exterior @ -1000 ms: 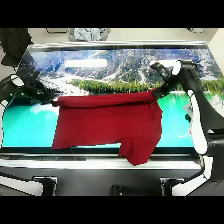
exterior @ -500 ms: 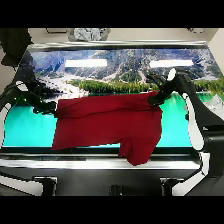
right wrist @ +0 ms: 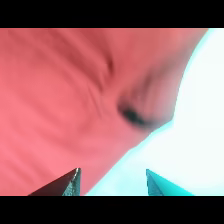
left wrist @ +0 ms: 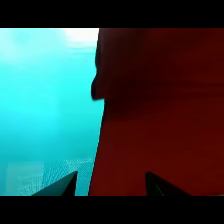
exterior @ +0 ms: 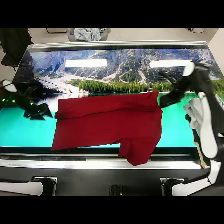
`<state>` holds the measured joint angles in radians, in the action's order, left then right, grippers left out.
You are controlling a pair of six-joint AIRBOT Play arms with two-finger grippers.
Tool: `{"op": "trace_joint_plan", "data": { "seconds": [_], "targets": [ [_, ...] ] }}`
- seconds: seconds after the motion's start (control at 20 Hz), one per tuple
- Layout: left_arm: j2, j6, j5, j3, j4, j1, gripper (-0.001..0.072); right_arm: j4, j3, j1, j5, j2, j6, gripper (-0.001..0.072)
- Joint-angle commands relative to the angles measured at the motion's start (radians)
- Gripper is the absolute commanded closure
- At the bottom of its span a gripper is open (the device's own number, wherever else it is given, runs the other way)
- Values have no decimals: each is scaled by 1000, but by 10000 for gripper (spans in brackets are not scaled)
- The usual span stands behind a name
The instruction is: Fold the shirts.
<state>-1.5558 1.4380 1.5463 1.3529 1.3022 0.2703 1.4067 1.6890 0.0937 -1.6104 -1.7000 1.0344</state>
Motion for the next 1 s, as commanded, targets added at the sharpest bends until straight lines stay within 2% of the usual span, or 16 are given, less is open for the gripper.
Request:
{"op": "trace_joint_plan", "data": {
  "seconds": [0.0, 0.1, 0.2, 0.35, 0.55, 0.7, 0.85, 0.9, 0.95],
  "targets": [
    [186, 13, -60, -289, 0, 56, 206, -20, -162, 87, -48, 121, -37, 217],
    [316, 8, -171, -535, 0, 80, 206, -19, -356, 89, 45, 217, -56, 217],
    [403, -10, -254, -683, 0, 92, 206, -61, -535, 89, 128, 299, -66, 217],
    [420, -30, -309, -754, -36, 83, 208, -61, -702, 89, 182, 379, -82, 216],
    [419, -22, -383, -767, -103, 77, 212, -61, -772, 89, 192, 436, -97, 216],
    [414, 6, -407, -794, -117, 61, 265, -63, -803, 89, 207, 471, -97, 215],
    [417, 20, -423, -801, -117, 59, 672, -130, -860, 89, 208, 480, -115, 202],
    [417, 20, -426, -801, -117, 59, 680, -182, -899, 89, 223, 480, -127, 142],
    [417, 20, -428, -801, -117, 58, 680, -239, -939, 89, 246, 480, -134, 140]
  ]
}}
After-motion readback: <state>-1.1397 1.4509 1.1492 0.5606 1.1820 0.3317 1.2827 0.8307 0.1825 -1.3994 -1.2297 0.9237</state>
